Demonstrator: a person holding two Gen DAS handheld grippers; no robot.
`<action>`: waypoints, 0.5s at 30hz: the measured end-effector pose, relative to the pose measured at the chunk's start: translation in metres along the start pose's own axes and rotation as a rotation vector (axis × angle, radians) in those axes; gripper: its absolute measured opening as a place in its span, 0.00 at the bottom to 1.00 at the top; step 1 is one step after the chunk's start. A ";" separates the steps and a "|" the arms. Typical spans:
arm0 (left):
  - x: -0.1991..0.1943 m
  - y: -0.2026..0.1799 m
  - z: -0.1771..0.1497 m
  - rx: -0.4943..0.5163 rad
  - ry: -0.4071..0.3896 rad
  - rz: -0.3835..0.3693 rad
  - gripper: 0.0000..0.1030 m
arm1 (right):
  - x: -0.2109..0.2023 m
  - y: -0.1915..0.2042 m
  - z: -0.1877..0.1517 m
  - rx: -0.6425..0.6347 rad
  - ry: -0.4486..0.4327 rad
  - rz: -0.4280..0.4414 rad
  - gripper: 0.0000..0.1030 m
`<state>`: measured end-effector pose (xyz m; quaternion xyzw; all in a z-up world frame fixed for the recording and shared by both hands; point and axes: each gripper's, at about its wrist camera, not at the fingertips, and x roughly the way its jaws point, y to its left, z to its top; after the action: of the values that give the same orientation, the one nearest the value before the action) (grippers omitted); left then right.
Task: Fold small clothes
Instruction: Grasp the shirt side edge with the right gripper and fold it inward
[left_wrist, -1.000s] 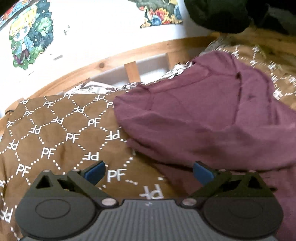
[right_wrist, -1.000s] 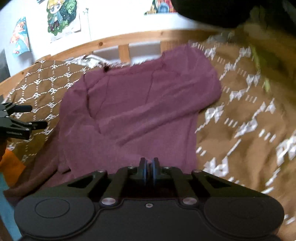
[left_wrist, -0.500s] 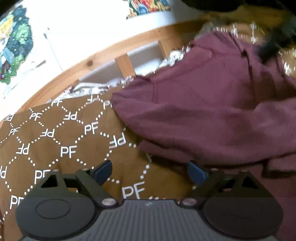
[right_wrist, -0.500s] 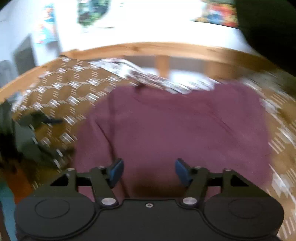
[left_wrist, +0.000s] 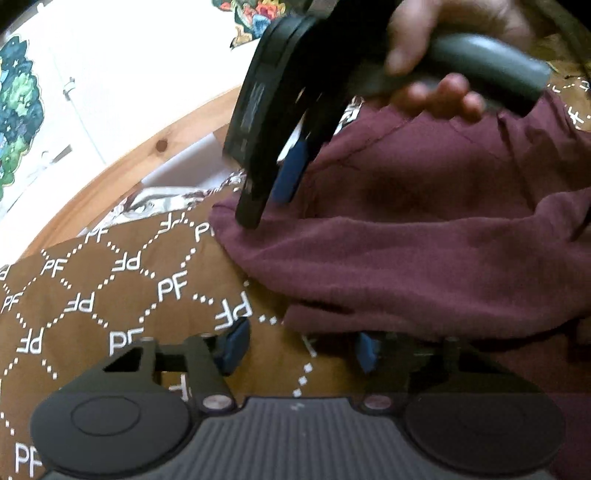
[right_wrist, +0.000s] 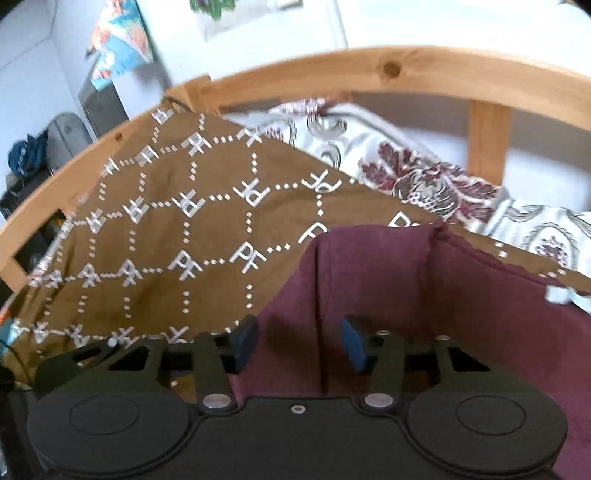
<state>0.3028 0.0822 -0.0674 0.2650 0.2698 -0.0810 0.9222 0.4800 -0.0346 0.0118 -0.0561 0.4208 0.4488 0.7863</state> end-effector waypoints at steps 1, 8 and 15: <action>-0.001 0.000 0.000 0.002 -0.011 -0.011 0.40 | 0.006 0.000 0.002 -0.010 0.009 -0.006 0.41; -0.008 0.011 -0.002 -0.103 -0.055 -0.009 0.03 | 0.015 0.007 0.005 -0.091 0.042 0.007 0.02; -0.025 0.053 -0.012 -0.539 -0.012 0.002 0.02 | 0.009 0.022 0.043 -0.140 -0.072 0.023 0.01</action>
<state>0.2922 0.1335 -0.0385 0.0097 0.2758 -0.0068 0.9611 0.4914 0.0041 0.0392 -0.0900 0.3604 0.4880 0.7899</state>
